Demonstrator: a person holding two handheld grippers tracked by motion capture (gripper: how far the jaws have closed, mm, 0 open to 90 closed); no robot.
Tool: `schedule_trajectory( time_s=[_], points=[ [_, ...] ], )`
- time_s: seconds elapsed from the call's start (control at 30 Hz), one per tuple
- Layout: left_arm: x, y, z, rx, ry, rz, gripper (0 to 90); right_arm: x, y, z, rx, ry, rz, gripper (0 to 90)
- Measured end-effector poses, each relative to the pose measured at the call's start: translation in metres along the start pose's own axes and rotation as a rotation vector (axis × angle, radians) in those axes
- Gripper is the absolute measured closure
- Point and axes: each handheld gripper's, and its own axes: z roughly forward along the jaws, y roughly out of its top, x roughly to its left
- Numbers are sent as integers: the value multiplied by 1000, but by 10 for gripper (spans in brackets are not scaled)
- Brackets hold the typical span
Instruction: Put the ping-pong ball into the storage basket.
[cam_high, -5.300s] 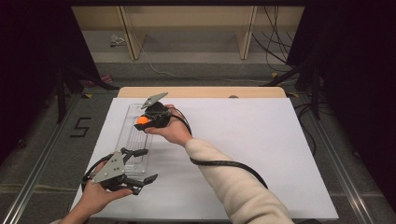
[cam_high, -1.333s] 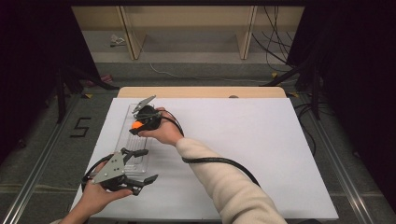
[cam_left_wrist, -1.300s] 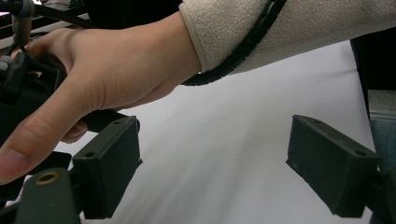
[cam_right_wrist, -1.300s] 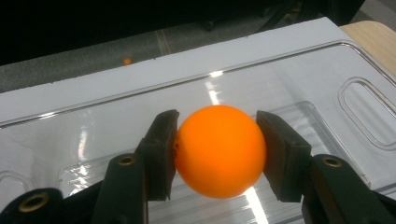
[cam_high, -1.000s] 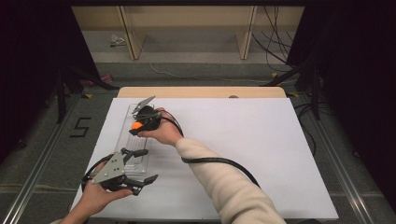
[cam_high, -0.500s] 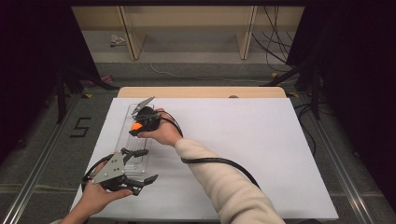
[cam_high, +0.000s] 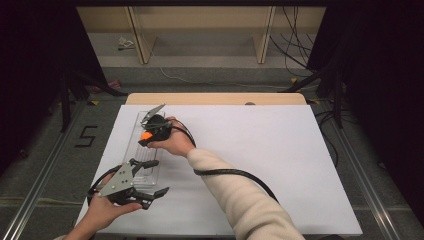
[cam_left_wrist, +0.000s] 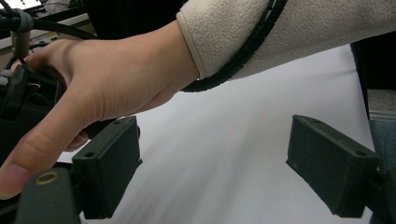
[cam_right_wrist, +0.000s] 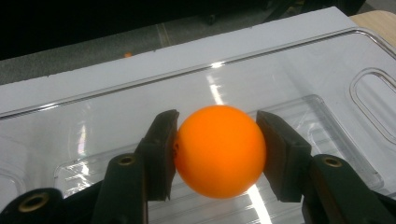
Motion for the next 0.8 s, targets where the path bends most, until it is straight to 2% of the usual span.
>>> schedule_trajectory(
  time_s=[0.8],
  points=[
    [0, 0, 0, 0, -1, -1, 167, -1, -1, 2, 1, 1, 4, 511]
  ],
)
